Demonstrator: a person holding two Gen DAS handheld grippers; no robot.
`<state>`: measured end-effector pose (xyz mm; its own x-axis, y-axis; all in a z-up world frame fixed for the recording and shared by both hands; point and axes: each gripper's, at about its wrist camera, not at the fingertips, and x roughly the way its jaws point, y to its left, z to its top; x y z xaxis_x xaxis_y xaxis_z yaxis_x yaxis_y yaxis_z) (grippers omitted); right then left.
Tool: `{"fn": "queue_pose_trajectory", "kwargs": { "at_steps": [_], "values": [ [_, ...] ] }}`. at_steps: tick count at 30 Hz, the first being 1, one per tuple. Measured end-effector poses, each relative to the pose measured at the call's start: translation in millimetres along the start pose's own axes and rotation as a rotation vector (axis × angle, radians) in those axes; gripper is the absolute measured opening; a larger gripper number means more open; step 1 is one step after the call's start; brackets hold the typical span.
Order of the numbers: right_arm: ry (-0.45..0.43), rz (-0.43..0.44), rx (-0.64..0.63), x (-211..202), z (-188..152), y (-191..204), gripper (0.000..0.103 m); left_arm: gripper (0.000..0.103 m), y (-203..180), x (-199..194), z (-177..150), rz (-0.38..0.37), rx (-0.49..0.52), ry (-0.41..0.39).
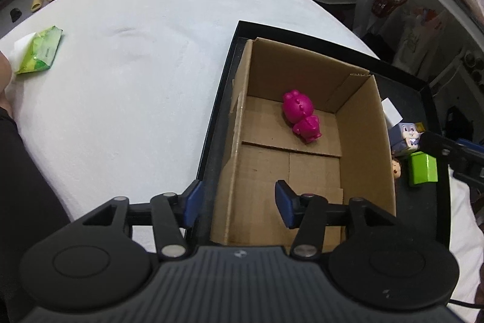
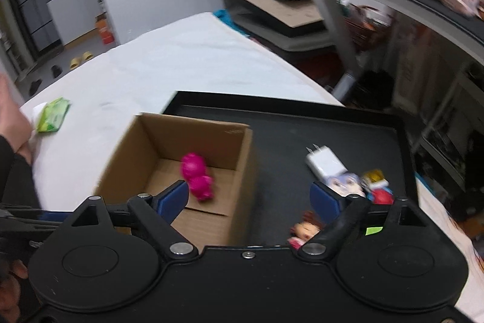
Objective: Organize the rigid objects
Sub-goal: 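Move the right tool to the green cube bin and grasp it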
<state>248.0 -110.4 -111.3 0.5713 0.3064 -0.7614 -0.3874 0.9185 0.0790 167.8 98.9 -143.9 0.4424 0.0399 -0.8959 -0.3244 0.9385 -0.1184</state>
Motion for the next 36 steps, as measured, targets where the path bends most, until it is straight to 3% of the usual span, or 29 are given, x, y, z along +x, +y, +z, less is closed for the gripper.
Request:
{"fn": "queue_pose_trajectory", "kwargs": {
  "at_steps": [13, 32, 33, 35, 36],
  "values": [
    [0.019, -0.145, 0.119, 7.8, -20.6, -73.9, 0.088, 0.052, -18.1, 11.9, 6.9, 0.044, 0.026, 0.026],
    [0.17, -0.152, 0.179, 48.2, -38.6, -119.4, 0.088, 0.058, -30.3, 15.8, 18.6, 0.066, 0.03, 0.02],
    [0.174, -0.151, 0.181, 50.6, -38.8, -119.9, 0.086, 0.058, -30.1, 16.2, 18.7, 0.065, 0.03, 0.019],
    [0.187, -0.138, 0.177, 56.9, -40.6, -120.0, 0.072, 0.058, -29.4, 16.2, 18.1, 0.06, 0.034, 0.014],
    [0.201, -0.129, 0.177, 59.7, -41.3, -120.3, 0.048, 0.058, -29.1, 16.6, 18.0, 0.057, 0.034, 0.013]
  ]
}}
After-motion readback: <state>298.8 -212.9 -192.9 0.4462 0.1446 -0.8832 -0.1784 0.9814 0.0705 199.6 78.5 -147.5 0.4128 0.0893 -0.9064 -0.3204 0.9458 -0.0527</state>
